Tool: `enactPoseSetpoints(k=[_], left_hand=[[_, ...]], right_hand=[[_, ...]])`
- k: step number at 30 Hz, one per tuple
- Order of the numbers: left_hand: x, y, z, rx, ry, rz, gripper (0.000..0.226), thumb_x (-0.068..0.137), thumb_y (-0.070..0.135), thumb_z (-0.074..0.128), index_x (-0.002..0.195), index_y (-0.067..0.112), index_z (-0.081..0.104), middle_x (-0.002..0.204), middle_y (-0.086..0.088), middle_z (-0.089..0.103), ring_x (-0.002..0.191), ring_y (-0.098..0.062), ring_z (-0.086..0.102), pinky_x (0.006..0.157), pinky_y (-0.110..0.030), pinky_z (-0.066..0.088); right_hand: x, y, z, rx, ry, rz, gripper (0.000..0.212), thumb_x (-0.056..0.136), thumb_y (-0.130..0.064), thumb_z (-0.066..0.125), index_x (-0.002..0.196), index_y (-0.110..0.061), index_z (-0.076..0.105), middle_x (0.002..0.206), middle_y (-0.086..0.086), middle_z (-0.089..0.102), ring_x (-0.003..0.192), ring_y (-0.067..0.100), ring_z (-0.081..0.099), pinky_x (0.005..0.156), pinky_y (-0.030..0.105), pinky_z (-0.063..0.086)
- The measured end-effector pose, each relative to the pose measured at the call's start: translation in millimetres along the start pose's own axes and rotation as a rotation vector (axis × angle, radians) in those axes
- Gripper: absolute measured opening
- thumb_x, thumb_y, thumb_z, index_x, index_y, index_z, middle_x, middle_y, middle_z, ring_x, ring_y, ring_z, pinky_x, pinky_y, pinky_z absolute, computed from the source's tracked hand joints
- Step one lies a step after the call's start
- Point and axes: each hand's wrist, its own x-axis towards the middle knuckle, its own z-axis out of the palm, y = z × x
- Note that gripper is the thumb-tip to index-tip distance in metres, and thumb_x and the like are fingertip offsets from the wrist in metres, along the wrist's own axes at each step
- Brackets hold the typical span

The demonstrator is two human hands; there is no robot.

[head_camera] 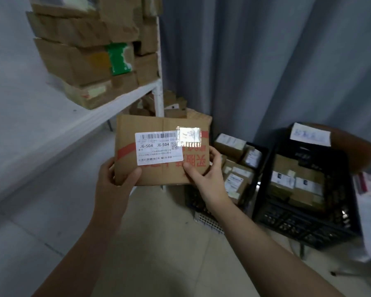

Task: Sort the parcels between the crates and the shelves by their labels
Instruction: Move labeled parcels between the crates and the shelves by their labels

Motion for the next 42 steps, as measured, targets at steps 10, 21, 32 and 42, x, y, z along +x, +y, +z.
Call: enactPoseSetpoints(k=[10,21,32,42], left_hand=[[-40,-19,189,0.086,-0.204,-0.114,0.054,0.086,0.033,0.067,0.134,0.025,0.044,0.092,0.033,0.046,0.073,0.026,0.05,0.053,-0.004,0.041],[-53,-108,326,0.111,-0.419,-0.601,0.049,0.087,0.047,0.06,0.129,0.026,0.047,0.101,0.009,0.056,0.087,-0.008,0.057,0.062,-0.024,0.051],[84,-173,399,0.431,-0.531,-0.528,0.052,0.095,0.05,0.045,0.136,0.02,0.045,0.123,-0.006,0.055,0.107,-0.024,0.052,0.088,-0.038,0.044],[223,-241,482,0.517,-0.737,-0.395,0.048,0.099,0.028,0.048,0.143,0.016,0.035,0.128,-0.004,0.05,0.106,-0.015,0.048,0.071,-0.017,0.04]], right_hand=[[8,20,-190,-0.091,0.127,0.161,0.068,0.084,-0.018,0.073,0.136,-0.031,0.031,0.128,-0.004,0.054,0.115,0.007,0.054,0.095,0.029,0.051],[24,88,-329,-0.213,0.138,0.64,0.074,0.088,-0.041,0.064,0.146,-0.03,0.021,0.11,-0.016,0.051,0.108,0.013,0.051,0.084,0.029,0.046],[165,153,-323,-0.262,0.206,0.717,0.067,0.091,-0.031,0.064,0.145,-0.024,0.025,0.123,-0.006,0.053,0.108,0.014,0.051,0.082,0.029,0.05],[298,225,-329,-0.435,0.287,0.776,0.074,0.087,-0.021,0.069,0.145,-0.013,0.025,0.128,0.002,0.054,0.105,0.014,0.053,0.081,0.024,0.045]])
